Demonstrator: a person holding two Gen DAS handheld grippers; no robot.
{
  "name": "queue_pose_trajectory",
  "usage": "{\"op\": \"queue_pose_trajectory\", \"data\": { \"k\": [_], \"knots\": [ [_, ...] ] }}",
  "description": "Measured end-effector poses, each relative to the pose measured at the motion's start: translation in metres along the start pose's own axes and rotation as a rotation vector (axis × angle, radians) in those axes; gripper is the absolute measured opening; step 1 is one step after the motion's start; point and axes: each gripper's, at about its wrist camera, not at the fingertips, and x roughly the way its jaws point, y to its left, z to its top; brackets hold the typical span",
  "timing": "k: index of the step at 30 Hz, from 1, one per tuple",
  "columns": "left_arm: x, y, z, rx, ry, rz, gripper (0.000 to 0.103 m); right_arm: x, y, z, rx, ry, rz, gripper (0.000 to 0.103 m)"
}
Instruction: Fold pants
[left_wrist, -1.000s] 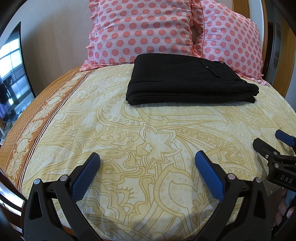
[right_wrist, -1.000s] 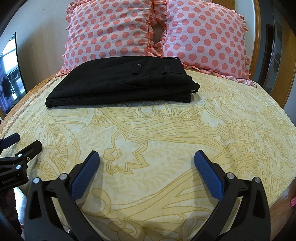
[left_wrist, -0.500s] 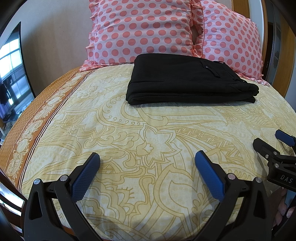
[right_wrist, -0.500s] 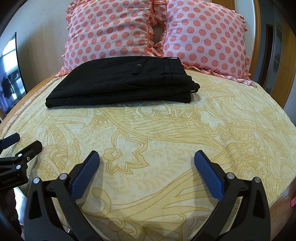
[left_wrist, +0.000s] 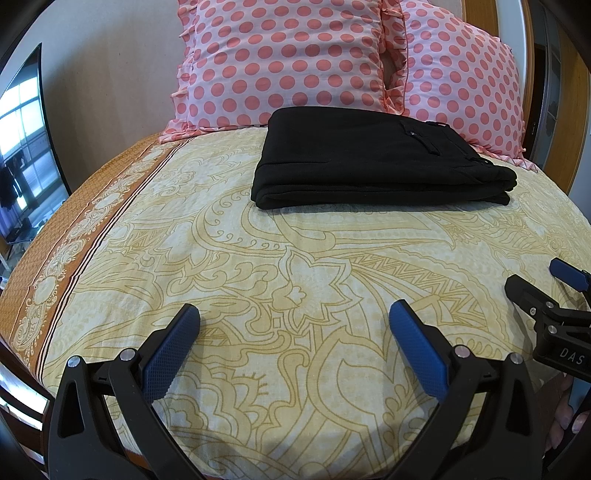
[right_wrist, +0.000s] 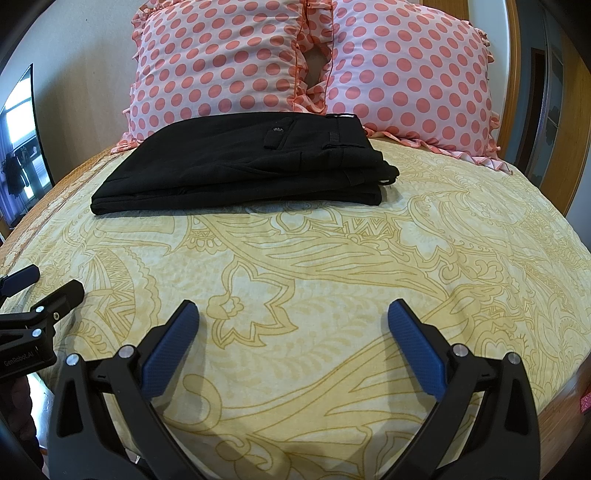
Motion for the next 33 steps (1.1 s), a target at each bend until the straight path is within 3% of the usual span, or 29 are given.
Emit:
{"op": "queue_pose_trajectory", "data": {
  "k": [33],
  "knots": [
    [-0.0001,-0.0024,-0.0005,0.001,-0.004,0.001,0.102,-0.0002,0.0000,0.0004,0.000,0.000,0.000,0.101]
  ]
}}
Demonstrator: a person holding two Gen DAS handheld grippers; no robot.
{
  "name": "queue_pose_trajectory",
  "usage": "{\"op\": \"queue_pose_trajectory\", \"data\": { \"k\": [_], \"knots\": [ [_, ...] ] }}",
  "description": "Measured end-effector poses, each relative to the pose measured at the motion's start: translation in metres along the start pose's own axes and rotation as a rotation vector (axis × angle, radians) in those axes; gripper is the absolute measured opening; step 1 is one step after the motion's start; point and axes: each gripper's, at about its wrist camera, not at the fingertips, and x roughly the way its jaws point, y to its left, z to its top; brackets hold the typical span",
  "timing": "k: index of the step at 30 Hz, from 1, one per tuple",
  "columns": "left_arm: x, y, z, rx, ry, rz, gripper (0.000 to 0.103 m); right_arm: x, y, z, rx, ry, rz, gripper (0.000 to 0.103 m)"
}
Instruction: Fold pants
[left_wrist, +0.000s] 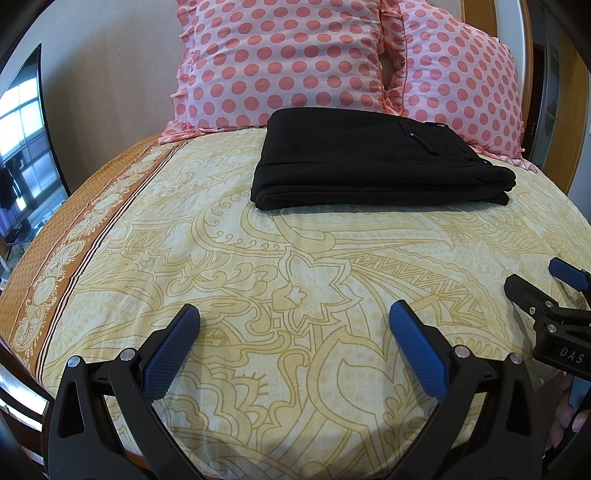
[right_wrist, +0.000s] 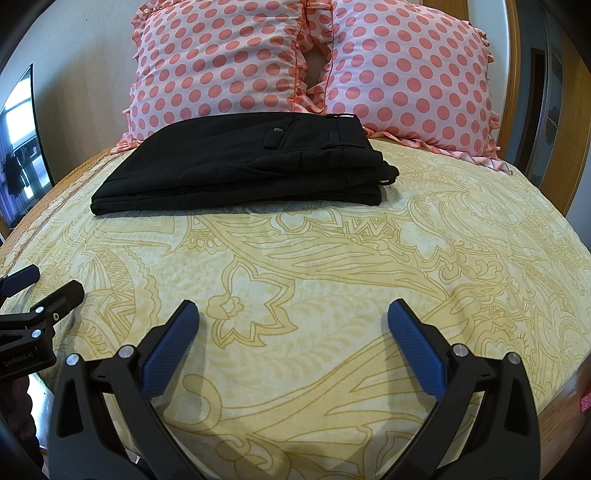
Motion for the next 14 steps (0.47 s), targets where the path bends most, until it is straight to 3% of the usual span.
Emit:
{"op": "queue_pose_trajectory", "data": {
  "k": [14],
  "knots": [
    [-0.0007,-0.0005,-0.0021,0.006,-0.007,-0.006,0.102,-0.0001,-0.0003,0.0000,0.000,0.000,0.001,0.101]
  ]
}}
